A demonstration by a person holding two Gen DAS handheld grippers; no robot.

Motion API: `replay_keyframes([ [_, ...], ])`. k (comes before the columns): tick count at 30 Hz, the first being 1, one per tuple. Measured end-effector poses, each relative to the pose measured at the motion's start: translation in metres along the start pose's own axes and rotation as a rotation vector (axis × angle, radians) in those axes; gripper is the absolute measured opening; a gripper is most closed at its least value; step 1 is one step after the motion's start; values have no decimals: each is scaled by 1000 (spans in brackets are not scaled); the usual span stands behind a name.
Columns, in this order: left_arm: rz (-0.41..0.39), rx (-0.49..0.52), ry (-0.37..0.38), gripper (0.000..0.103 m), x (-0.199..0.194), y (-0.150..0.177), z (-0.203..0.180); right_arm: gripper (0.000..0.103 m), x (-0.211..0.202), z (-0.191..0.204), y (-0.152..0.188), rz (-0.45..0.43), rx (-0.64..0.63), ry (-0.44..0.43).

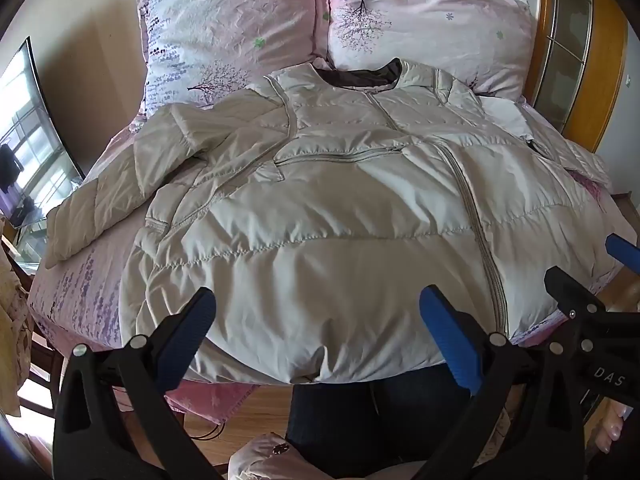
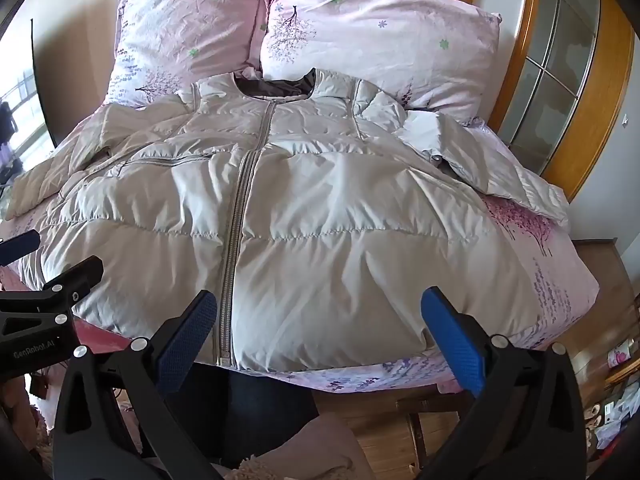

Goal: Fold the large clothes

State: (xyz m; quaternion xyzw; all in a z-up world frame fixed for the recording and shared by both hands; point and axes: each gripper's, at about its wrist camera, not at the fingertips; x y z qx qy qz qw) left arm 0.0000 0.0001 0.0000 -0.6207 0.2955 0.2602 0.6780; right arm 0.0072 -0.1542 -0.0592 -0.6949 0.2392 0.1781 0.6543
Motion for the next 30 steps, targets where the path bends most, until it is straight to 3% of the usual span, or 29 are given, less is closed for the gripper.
replay_keyframes([
  [30, 2, -2, -1, 101, 0, 0, 4, 102, 5, 0, 2, 7, 10, -10],
])
Point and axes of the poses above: each gripper's, at about its wrist camera, not at the fingertips, and x roughly the way its jaws point, z to its left, y to its underside, and after that the axes turned 4 degrees about -z, right-handed
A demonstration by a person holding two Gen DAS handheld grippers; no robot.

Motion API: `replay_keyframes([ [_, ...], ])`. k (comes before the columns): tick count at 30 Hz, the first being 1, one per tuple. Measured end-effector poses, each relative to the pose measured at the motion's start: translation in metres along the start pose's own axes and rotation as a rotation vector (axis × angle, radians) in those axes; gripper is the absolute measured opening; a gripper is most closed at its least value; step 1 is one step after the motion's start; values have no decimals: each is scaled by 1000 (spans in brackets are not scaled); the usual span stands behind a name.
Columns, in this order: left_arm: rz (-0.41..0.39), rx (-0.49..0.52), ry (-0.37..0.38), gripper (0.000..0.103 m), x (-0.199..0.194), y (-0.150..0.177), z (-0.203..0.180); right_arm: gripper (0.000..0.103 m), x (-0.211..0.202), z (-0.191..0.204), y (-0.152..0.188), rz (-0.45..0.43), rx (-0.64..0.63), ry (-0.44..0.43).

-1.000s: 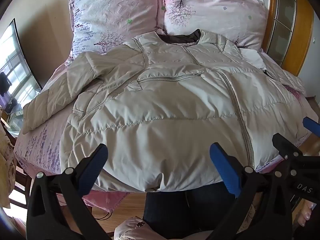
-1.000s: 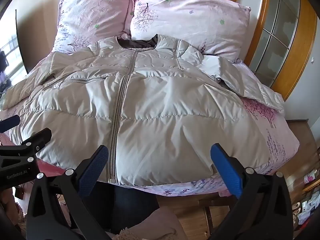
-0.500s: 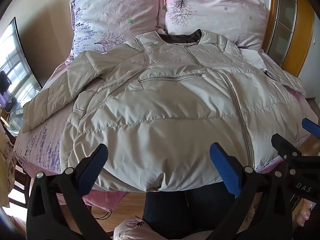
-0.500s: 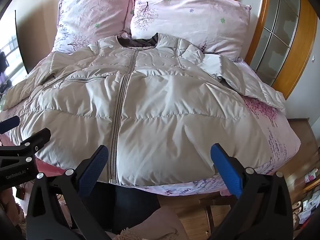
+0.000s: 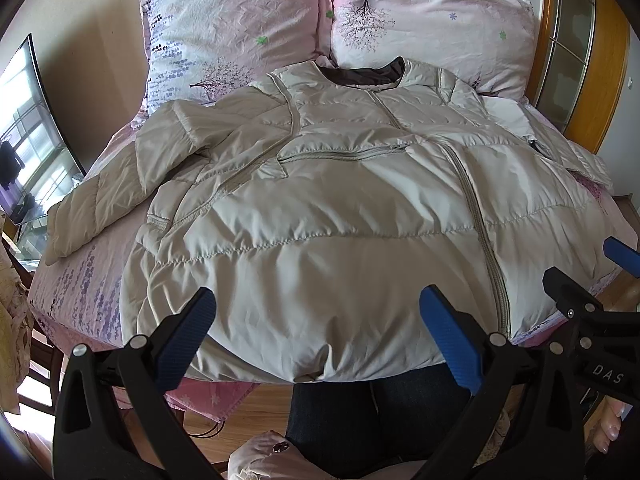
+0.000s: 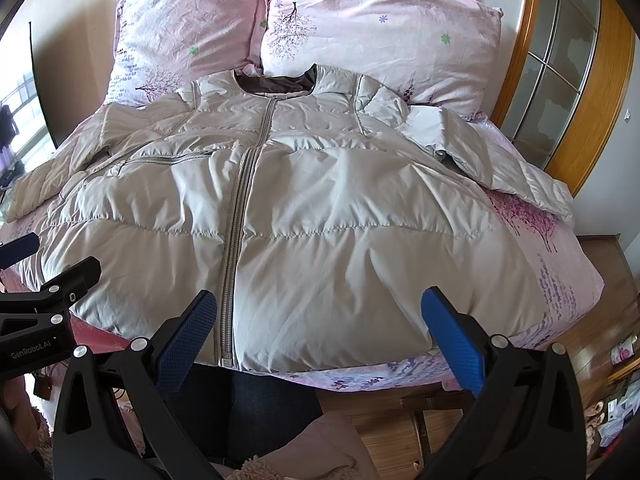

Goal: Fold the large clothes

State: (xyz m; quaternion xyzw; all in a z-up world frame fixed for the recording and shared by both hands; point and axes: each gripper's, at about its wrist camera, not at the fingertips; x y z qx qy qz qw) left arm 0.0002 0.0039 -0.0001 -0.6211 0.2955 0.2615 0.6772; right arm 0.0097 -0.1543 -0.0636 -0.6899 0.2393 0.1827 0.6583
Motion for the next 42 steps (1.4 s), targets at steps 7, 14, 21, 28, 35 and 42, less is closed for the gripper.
replay_keyframes([
  [7, 2, 0, 0, 101, 0, 0, 0, 102, 1, 0, 0, 1, 1, -1],
  [14, 3, 0, 0, 101, 0, 4, 2, 102, 3, 3, 2, 3, 3, -3],
  [21, 4, -1, 1, 101, 0, 5, 3, 102, 4, 3, 2, 5, 5, -5],
  [28, 5, -1, 2, 101, 0, 5, 2, 102, 4, 3, 2, 6, 6, -8],
  [35, 7, -2, 2, 101, 1, 5, 2, 102, 4, 3, 2, 8, 9, -10],
  [42, 8, -2, 2, 101, 1, 8, 5, 102, 5, 5, 3, 10, 12, -14],
])
Point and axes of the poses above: each gripper's, at about its wrist camera, not at the fingertips, and x roughly the way its jaws point, z to its left, y to its underside, and after that the axes turned 4 degrees about -z, right-handed
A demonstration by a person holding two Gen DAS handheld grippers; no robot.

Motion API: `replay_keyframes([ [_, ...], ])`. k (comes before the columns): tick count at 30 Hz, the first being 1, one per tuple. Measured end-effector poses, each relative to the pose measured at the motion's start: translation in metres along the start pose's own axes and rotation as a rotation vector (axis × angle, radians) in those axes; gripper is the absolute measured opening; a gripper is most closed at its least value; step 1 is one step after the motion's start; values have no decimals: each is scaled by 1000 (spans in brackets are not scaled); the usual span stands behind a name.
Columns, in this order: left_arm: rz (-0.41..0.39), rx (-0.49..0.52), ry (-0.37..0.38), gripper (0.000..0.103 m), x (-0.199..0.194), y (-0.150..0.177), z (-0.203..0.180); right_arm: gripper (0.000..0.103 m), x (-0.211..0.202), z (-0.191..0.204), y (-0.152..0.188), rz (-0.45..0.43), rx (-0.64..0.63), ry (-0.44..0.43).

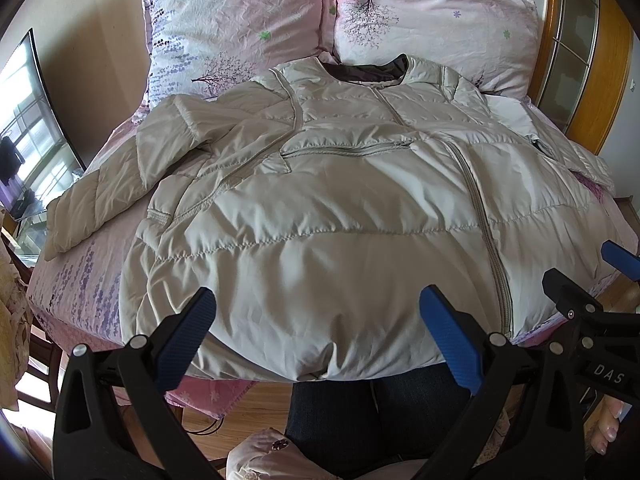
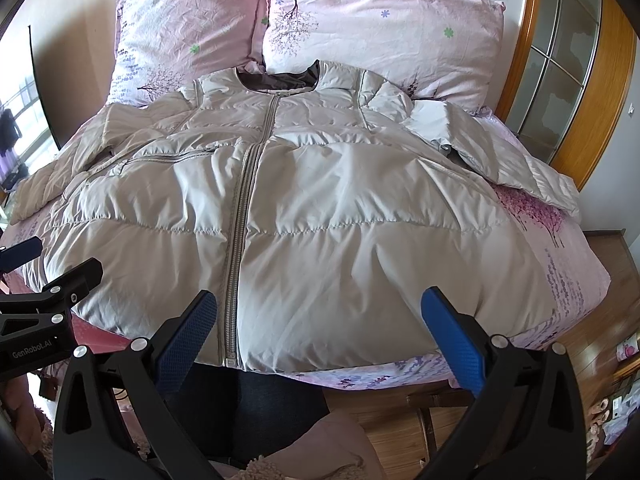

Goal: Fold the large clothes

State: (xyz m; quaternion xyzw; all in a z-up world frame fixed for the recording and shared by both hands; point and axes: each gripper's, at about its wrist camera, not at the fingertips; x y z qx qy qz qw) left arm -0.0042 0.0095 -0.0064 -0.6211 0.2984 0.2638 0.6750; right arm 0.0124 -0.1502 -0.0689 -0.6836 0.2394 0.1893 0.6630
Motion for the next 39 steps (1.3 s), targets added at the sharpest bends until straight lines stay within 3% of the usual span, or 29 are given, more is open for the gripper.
replay_keyframes([
  [9, 2, -3, -1, 101, 6, 4, 4, 102, 2, 1, 0, 6, 16, -23],
  [14, 8, -6, 2, 101, 10, 3, 5, 102, 11, -11, -6, 47, 73, -86],
  [20, 36, -31, 65, 101, 20, -9, 8, 102, 20, -36, -21, 47, 119, -127],
  [26, 81, -107, 155, 101, 38, -32, 23, 102, 24, -151, -41, -95, 494, -60],
  [29, 103, -160, 200, 101, 49, -43, 30, 102, 34, -219, -45, -99, 651, -6],
  [33, 101, -173, 206, 101, 61, -57, 31, 101, 57, -282, -44, -80, 825, 14],
  [35, 94, -154, 194, 101, 64, -63, 29, 91, 73, -305, -44, -42, 889, 9],
  [39, 72, -106, 159, 101, 69, -76, 23, 84, 111, -349, -42, 39, 1031, -25],
])
Point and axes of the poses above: each gripper's, at about its wrist camera, not at the fingertips, and x roughly the way its jaws point, z to its left, y to its underside, and after that the axes turned 4 degrees about -z, right-handed
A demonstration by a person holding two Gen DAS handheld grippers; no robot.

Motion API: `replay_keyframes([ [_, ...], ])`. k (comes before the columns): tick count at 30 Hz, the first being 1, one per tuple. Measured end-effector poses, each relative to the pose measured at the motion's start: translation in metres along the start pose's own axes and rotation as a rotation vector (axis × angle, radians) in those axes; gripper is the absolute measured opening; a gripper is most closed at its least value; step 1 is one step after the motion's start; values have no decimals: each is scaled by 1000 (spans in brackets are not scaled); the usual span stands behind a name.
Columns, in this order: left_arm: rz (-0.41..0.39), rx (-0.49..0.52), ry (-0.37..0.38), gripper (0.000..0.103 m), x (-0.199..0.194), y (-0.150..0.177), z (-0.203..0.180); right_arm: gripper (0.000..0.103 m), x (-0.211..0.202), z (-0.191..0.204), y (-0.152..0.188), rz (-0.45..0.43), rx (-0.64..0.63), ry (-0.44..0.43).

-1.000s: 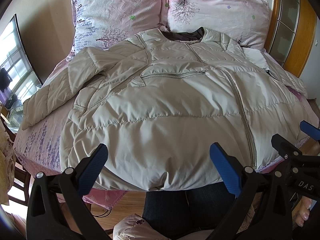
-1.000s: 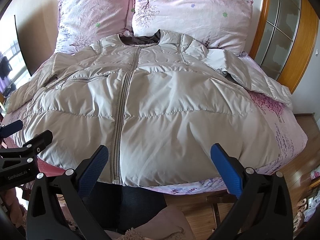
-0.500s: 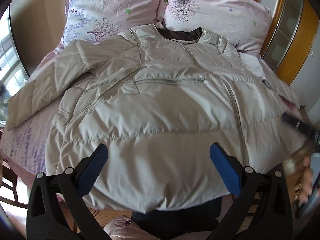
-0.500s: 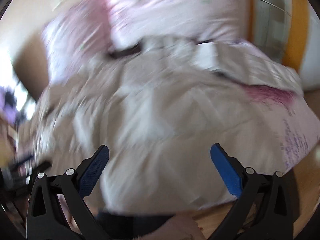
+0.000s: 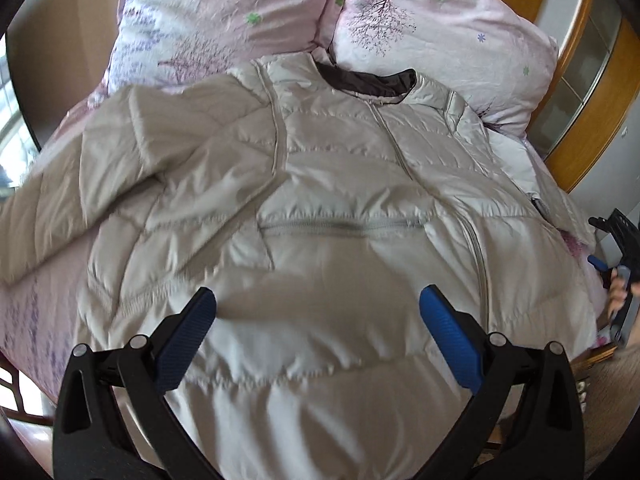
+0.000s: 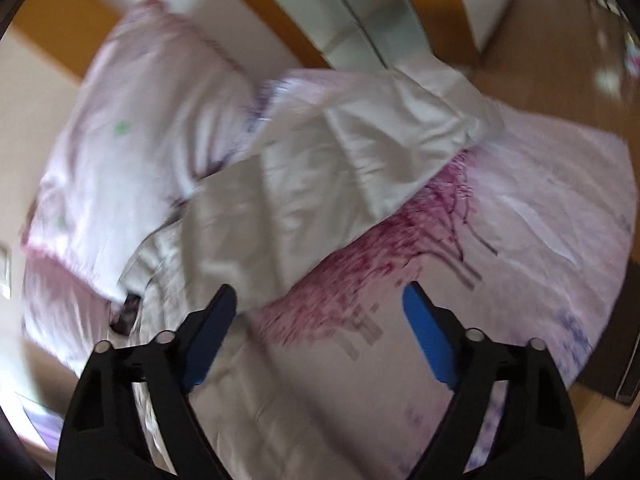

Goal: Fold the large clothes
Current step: 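Grasp a jacket sleeve with the right tool and fold it across the body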

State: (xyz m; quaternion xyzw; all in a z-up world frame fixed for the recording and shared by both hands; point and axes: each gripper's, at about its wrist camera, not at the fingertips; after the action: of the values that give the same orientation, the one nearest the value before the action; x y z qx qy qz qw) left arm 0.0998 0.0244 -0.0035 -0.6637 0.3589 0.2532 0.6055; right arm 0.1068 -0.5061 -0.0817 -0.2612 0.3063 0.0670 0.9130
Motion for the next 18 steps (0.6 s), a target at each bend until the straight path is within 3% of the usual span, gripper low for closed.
replay_keyframes([
  [3, -16, 15, -10, 101, 3, -10, -2, 70, 22, -19, -21, 35, 117, 14],
  [7, -30, 8, 3, 101, 8, -20, -1, 53, 34, -39, -38, 18, 231, 21],
  [13, -64, 46, 28, 101, 14, -31, 3, 30, 41, -41, -54, -40, 227, 100],
  [18, -100, 59, 46, 101, 14, -35, 7, 11, 34, -19, -56, -116, 101, 170],
])
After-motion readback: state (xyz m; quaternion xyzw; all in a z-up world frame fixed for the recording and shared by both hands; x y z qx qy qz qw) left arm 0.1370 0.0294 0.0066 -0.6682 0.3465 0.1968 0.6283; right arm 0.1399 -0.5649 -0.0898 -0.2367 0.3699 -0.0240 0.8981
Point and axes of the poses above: each gripper's, at about its wrist camera, not at the fingertips, and x roughly the way its jaws point, z to its left, y to its underside, and after that the axes turned 4 degrees about -z, right-handed
